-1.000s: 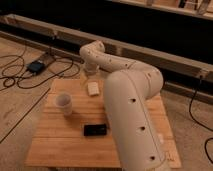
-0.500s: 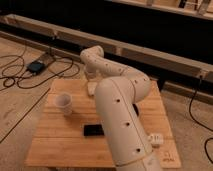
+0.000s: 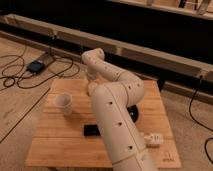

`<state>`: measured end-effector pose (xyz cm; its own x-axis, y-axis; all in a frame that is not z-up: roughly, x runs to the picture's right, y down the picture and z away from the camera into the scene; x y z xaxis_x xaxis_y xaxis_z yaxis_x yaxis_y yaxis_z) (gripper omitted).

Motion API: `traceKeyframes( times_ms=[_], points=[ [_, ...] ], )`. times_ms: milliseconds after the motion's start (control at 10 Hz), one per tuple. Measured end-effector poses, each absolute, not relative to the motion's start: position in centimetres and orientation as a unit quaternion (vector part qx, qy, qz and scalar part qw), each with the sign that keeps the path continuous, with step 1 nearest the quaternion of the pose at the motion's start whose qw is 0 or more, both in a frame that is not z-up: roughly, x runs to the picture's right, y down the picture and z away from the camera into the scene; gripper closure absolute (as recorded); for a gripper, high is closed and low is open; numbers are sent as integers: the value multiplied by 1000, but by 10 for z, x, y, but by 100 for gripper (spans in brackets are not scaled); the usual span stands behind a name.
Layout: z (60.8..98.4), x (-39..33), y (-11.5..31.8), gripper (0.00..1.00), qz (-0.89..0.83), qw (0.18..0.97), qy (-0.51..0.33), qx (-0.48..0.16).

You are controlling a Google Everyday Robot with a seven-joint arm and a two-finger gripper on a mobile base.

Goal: Place the white sponge in the ceramic cup

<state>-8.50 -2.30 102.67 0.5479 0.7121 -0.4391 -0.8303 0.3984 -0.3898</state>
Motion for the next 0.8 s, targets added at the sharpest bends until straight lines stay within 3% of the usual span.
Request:
traceKeyframes(
  times_ms=[500, 800],
  points=[
    [1040, -81, -16, 20, 464, 826, 120, -296],
    [1041, -82, -16, 47, 464, 824, 127, -299]
  ],
)
